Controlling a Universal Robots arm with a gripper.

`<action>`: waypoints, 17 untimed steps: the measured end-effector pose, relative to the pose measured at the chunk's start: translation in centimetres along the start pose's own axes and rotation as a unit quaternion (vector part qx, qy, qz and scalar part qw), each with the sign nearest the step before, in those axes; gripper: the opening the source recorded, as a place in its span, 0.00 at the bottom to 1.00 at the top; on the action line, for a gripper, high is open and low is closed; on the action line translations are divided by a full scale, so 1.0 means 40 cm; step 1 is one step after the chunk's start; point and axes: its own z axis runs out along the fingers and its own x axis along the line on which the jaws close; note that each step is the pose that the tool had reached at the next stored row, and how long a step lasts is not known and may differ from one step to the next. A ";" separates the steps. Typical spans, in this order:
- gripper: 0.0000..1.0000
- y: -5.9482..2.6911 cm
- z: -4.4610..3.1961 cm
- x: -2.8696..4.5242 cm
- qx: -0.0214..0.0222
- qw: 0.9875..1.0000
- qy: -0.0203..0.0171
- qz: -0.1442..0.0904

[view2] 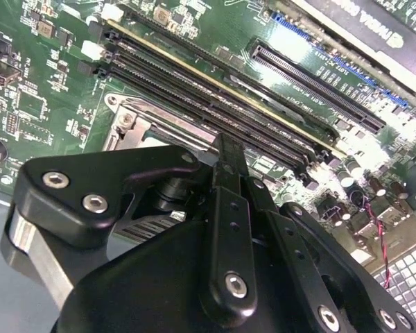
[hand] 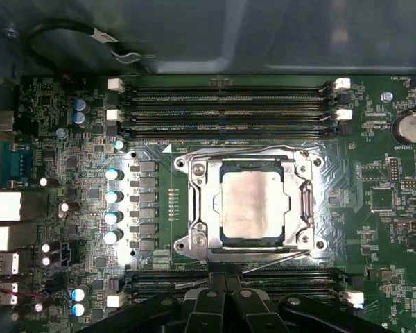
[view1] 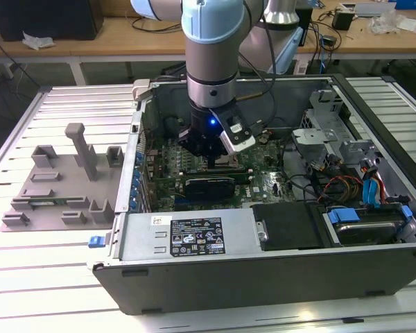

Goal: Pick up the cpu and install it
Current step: 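Install the second cpu locking lever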

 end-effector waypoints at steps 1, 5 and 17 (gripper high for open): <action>0.11 0.000 0.000 0.004 0.000 1.000 0.000 0.000; 0.11 -0.002 0.005 0.030 -0.003 1.000 -0.004 0.000; 0.11 -0.003 0.008 0.041 -0.006 1.000 -0.006 0.000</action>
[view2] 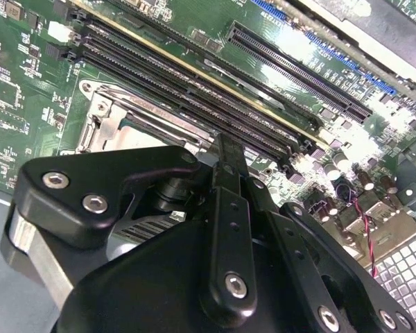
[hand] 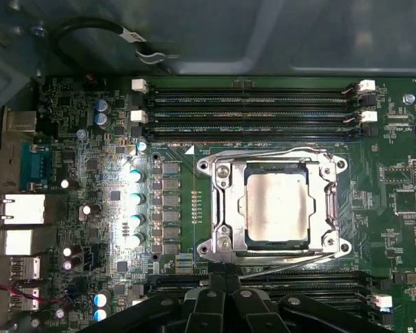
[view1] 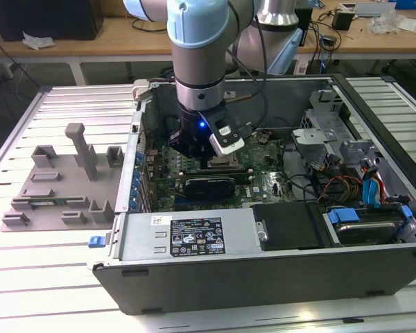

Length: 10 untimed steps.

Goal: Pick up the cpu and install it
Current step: 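Install the second cpu locking lever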

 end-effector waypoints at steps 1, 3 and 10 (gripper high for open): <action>0.11 0.000 0.000 0.000 0.000 1.000 0.000 0.000; 0.11 0.000 0.000 0.002 0.000 1.000 0.000 0.000; 0.11 -0.004 0.006 0.016 -0.010 1.000 0.000 0.001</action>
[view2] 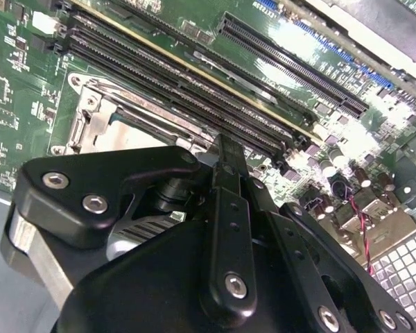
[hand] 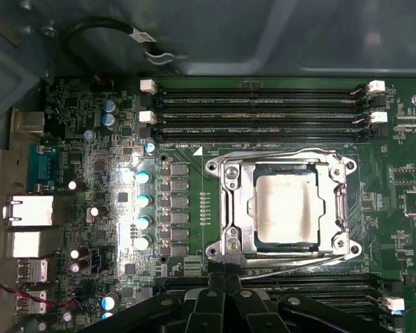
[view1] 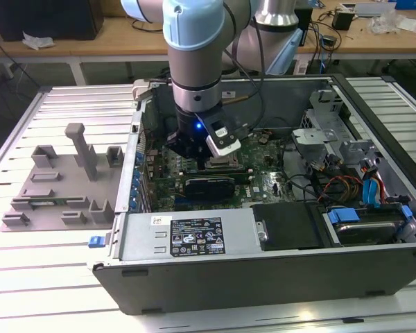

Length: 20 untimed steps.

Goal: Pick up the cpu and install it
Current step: 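Install the second cpu locking lever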

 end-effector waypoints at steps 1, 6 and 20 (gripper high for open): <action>0.11 -0.003 0.000 0.001 -0.009 1.000 0.000 0.000; 0.11 -0.032 0.003 0.001 -0.021 1.000 0.000 0.002; 0.11 -0.086 0.013 0.001 -0.098 0.995 0.000 0.009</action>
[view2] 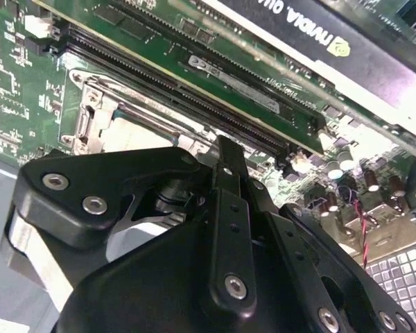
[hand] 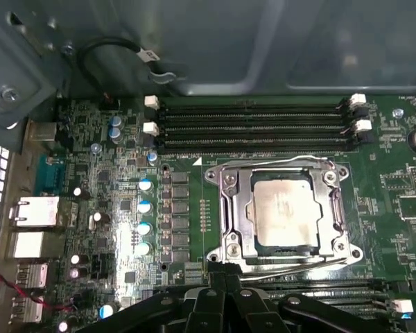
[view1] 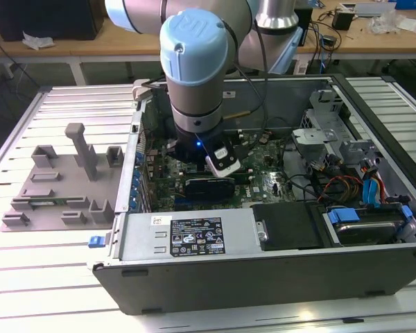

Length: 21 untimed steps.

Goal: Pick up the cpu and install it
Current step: 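Install the second cpu locking lever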

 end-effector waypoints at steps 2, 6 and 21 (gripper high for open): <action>0.11 -0.007 0.001 0.000 -0.010 1.000 0.000 0.001; 0.11 -0.018 0.010 -0.002 -0.024 1.000 -0.001 0.006; 0.11 -0.010 0.035 0.003 -0.028 0.999 -0.008 0.030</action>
